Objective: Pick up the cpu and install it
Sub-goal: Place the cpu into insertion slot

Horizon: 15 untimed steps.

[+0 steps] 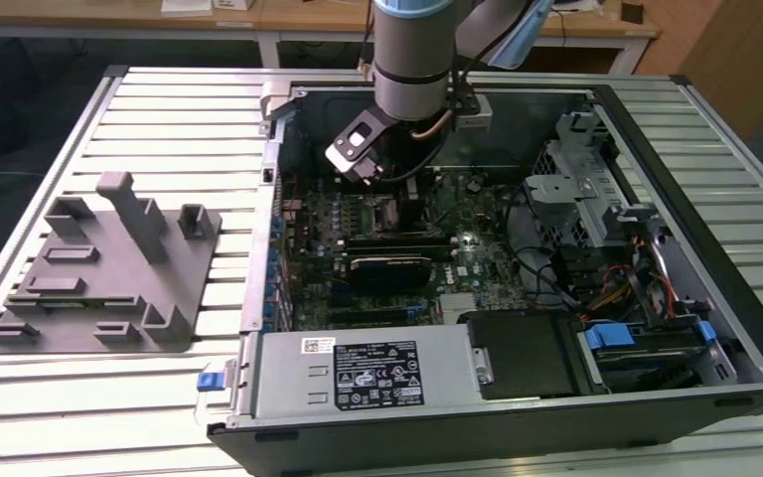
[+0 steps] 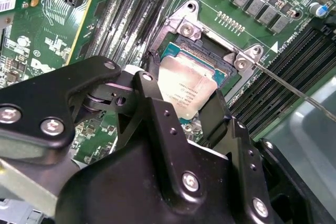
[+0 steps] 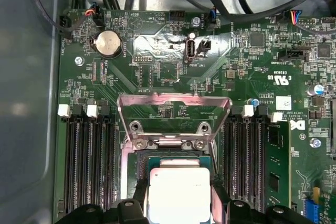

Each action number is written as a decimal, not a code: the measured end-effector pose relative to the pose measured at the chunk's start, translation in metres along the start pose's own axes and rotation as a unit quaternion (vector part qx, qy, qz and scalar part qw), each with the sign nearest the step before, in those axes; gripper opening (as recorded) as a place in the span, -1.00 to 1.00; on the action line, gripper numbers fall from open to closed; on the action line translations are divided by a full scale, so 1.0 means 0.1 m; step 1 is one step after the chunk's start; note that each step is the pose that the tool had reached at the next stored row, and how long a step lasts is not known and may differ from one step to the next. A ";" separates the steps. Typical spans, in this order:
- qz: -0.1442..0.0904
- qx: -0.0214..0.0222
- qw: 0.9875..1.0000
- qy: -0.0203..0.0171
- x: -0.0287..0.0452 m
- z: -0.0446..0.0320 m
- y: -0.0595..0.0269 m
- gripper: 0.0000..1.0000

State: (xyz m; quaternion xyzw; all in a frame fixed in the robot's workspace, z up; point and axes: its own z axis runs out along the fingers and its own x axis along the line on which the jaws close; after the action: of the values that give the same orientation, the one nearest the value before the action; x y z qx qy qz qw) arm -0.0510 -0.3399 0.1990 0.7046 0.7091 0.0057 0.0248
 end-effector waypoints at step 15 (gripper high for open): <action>0.002 0.000 1.000 0.000 0.061 0.058 -0.006 0.09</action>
State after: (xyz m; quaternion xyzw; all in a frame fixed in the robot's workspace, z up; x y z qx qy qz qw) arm -0.0515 -0.3340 0.1930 0.7062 0.7076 0.0056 0.0248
